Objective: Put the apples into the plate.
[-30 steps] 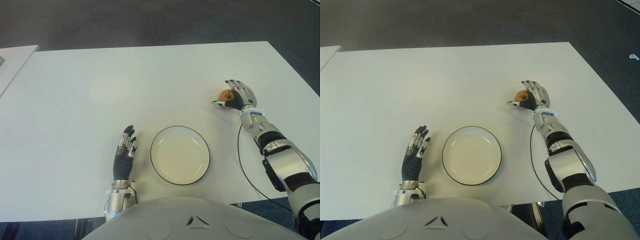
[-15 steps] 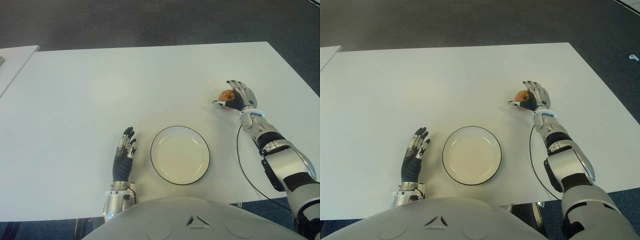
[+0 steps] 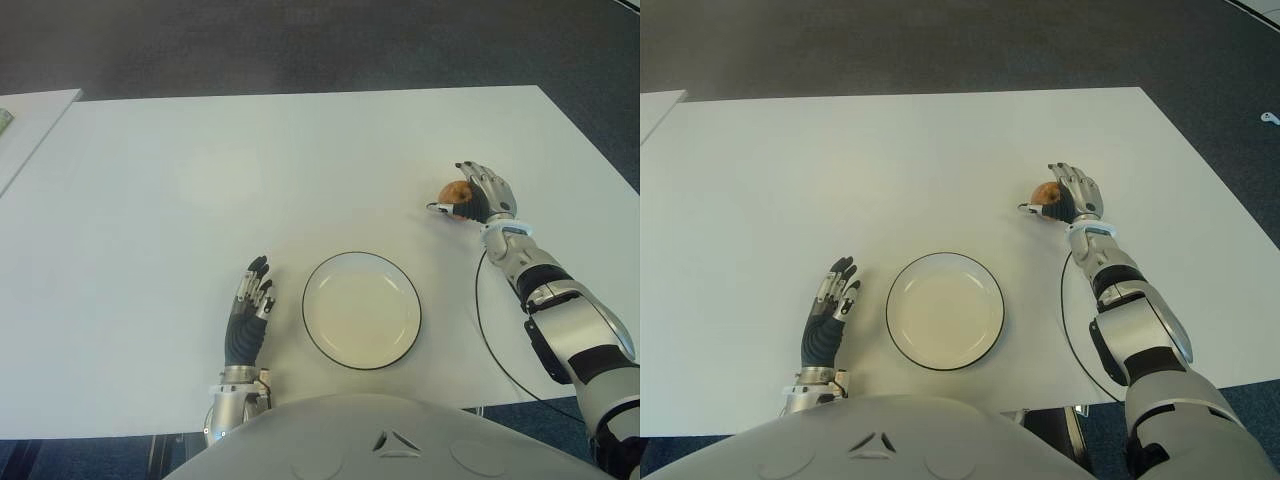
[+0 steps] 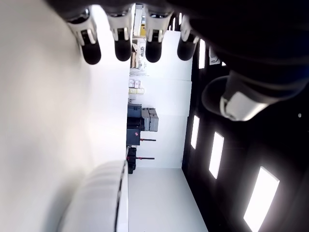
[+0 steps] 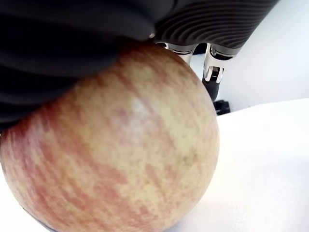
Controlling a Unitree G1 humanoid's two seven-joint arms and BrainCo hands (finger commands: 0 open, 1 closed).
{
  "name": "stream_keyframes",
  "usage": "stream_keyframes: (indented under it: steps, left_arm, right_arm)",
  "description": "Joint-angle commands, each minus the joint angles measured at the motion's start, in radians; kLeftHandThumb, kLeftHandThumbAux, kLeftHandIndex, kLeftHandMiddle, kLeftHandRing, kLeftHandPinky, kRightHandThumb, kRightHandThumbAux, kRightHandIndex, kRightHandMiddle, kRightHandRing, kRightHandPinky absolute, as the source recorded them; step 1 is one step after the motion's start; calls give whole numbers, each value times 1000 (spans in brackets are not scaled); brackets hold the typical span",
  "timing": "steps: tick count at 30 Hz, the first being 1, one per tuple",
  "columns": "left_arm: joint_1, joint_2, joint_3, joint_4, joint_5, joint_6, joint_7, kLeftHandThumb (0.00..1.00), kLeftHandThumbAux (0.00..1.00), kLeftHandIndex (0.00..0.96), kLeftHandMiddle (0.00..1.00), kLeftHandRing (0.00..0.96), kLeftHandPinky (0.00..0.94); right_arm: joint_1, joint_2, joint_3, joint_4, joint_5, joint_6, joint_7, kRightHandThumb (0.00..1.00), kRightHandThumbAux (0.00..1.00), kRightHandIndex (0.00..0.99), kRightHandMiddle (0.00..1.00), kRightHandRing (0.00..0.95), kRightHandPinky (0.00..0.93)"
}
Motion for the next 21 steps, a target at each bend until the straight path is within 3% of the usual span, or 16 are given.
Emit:
stream_keyframes:
  steps: [1,5,8,10,13,21]
  left_arm:
    - [18,0,1,-1,20,11,16,7,493,0,0,0,0]
    - [16,-2,-1,1,21,9,14,2,495,0,0,0,0]
    - [14,-3,-3,2,21,7,13,0,495,0,0,0,0]
    - [12,-4,-4,3,20,6,12,0,494,0,0,0,0]
    - [11,-3,-8,2,7,9,2,0,489,0,0,0,0]
    - [12,2,-5,1,8,12,5,0,490,0,0,0,0]
  right_arm:
    - [111,2,47,75,-43,59,23,350,517,228,259,242,242]
    - [115,-5,62,77,-52,60,-10,378,566,349,423,408,381]
    - [115,-8,70,79,-53,62,-21,385,586,387,472,460,426]
    - [115,-11,75,80,-55,67,-28,562,663,410,533,527,486]
    - [114,-14,81,81,-56,75,-30,647,699,423,592,591,541]
    - [109,-20,86,82,-50,92,-9,690,716,432,669,667,592]
